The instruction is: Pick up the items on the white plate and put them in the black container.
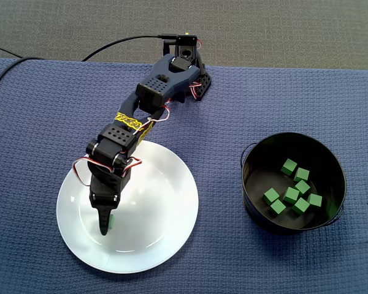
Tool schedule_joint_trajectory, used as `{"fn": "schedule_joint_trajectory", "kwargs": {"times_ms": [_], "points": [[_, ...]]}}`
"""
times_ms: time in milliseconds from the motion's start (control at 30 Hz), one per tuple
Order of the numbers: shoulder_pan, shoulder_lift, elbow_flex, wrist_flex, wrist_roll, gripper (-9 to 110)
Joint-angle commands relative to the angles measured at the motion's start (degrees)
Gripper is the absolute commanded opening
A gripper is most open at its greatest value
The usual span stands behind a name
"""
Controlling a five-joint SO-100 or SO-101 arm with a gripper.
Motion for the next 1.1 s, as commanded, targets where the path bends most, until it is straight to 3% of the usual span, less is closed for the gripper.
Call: {"fn": "schedule_joint_trajectory", "kwargs": {"times_ms": [0, 333, 500, 633, 900, 1067], "points": [[-0.4, -1.1, -4.7, 0.7, -0.1, 31], [-0.9, -6.2, -9.9, 0.7, -0.3, 26], [-0.8, -7.8, -11.8, 0.9, -0.4, 15], [-0.3, -9.1, -12.8, 0.8, -0.4, 0], [1.2, -6.8, -12.9, 1.0, -0.3, 0], [2.4, 11.0, -7.6, 0.1, -2.8, 0]]}}
